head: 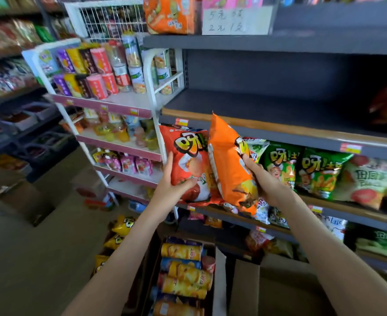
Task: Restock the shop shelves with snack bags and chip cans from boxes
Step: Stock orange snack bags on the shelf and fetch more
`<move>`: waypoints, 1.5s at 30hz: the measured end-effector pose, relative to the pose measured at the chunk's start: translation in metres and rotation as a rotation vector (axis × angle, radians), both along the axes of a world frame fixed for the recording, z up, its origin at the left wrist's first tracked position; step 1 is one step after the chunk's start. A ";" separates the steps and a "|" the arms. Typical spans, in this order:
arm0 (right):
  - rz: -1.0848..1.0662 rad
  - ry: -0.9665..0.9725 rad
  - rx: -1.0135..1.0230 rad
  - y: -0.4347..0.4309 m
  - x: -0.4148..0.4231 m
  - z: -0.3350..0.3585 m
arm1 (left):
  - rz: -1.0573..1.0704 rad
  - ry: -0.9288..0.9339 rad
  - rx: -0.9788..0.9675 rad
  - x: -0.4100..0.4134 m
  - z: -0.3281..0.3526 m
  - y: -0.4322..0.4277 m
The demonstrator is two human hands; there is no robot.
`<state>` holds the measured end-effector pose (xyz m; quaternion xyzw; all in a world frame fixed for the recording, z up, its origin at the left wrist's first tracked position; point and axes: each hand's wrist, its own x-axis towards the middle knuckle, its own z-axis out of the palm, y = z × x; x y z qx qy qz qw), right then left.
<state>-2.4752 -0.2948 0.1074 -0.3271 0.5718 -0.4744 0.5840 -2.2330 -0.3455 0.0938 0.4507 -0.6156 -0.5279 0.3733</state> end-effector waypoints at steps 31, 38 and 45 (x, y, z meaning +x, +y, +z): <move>-0.294 0.279 -0.432 0.046 -0.243 0.069 | 0.154 0.338 0.003 -0.224 0.077 0.045; -0.339 0.553 -0.449 0.016 -0.267 0.085 | 0.183 0.346 -0.002 -0.223 0.082 0.032; -0.405 0.692 -0.387 -0.019 -0.291 0.089 | 0.136 0.361 0.080 -0.238 0.089 -0.003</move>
